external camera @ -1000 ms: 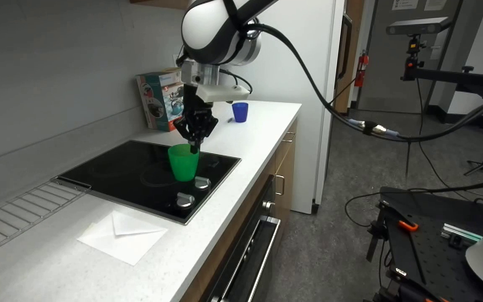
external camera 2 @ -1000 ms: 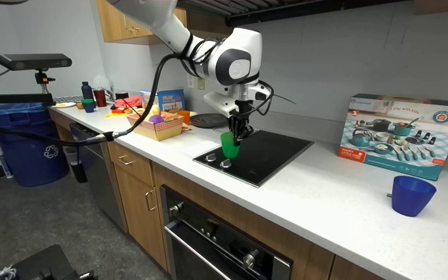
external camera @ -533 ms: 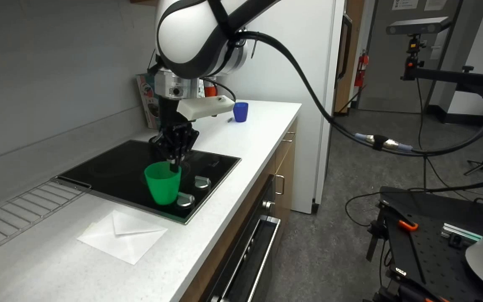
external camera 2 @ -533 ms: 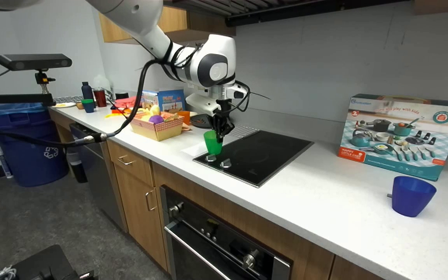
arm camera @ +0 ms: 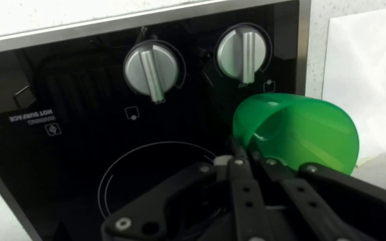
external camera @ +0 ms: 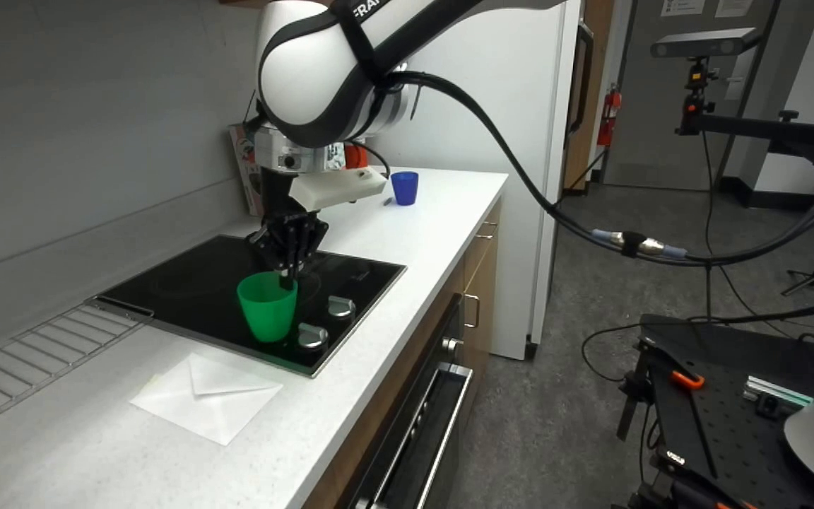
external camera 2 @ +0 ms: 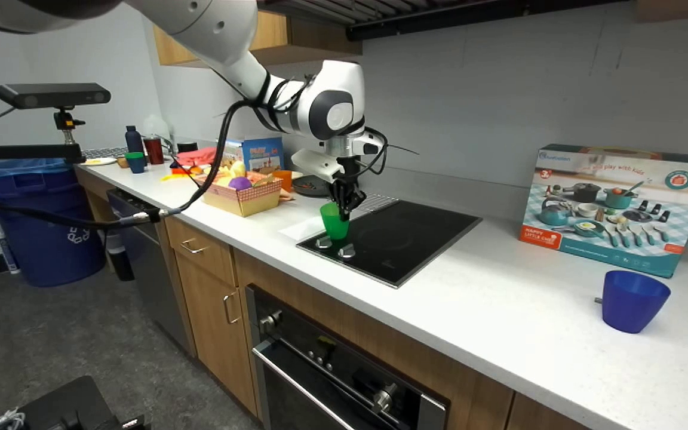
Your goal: Put the green cup on the stove top
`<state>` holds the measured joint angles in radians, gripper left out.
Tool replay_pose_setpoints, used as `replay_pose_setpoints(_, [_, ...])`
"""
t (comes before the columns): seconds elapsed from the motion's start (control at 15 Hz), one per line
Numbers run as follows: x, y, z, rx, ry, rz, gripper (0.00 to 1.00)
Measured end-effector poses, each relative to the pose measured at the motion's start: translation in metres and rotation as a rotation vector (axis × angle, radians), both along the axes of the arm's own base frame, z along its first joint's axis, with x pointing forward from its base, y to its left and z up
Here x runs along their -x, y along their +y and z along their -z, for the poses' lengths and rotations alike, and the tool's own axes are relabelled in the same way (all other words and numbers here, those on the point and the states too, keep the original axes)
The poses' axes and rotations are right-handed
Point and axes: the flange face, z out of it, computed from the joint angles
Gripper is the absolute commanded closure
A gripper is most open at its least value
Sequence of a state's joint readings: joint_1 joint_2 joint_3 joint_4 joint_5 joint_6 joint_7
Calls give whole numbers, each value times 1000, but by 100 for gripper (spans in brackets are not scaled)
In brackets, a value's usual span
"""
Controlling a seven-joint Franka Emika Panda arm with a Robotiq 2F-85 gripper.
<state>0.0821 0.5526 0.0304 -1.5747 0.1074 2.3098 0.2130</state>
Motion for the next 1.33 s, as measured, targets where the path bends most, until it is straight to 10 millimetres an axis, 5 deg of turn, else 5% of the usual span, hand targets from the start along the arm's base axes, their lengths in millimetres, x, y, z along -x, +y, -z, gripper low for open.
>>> replay_pose_setpoints(0.6, [-28,-28,-17,32,16,29,99])
replay_pose_setpoints(0.67, [-29,-28,-17,40,28,24,71])
replay_pose_setpoints(0.8, [-30,-29,-15,54,43,17,63])
replay_pose_setpoints(1.33, [-31,-29,-5,70,61,10,1])
